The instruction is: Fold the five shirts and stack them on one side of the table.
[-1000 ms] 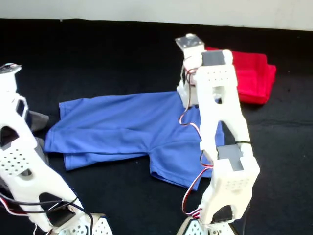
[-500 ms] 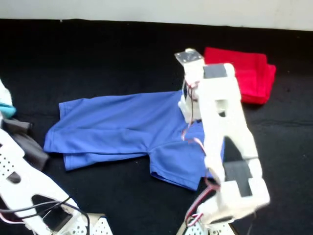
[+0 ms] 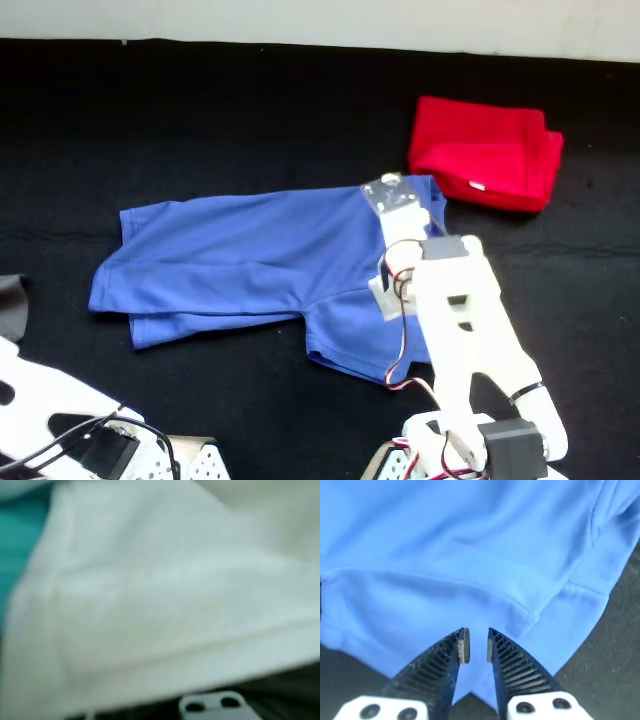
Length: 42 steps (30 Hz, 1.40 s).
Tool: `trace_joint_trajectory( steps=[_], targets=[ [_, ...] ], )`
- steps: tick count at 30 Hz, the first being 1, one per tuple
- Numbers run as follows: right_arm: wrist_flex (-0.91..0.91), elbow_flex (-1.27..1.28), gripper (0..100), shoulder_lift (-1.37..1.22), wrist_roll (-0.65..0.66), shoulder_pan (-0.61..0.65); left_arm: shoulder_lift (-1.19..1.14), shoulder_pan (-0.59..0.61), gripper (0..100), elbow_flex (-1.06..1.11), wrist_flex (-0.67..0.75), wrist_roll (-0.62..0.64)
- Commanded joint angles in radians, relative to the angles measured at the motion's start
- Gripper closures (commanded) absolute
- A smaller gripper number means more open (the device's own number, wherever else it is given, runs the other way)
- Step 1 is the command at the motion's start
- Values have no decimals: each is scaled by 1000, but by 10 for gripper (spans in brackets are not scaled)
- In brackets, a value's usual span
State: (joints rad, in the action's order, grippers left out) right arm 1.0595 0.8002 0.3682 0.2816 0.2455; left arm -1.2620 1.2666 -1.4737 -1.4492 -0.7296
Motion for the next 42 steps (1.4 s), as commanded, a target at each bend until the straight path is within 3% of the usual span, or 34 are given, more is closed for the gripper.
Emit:
trace_joint_trajectory(
  steps=[1,5,10,16,21,26,33,42],
  targets=[
    [-102,38,925,21,9,-7,10,10,917,-150,-133,37],
    [-147,48,925,-76,9,-27,58,-73,917,-179,-330,66],
    [-148,2,925,-236,15,-127,203,-154,917,-45,-333,157],
    [-143,-108,925,-414,97,-286,453,-260,917,317,-333,170],
    [-105,-166,925,-386,106,-375,636,-400,917,677,-328,184],
    [2,-203,922,-269,101,-378,728,-567,917,869,-325,247],
    [128,-193,922,-59,100,-317,656,-774,913,875,-239,331],
    [294,-193,922,108,103,-260,518,-831,913,872,-86,439]
  ],
)
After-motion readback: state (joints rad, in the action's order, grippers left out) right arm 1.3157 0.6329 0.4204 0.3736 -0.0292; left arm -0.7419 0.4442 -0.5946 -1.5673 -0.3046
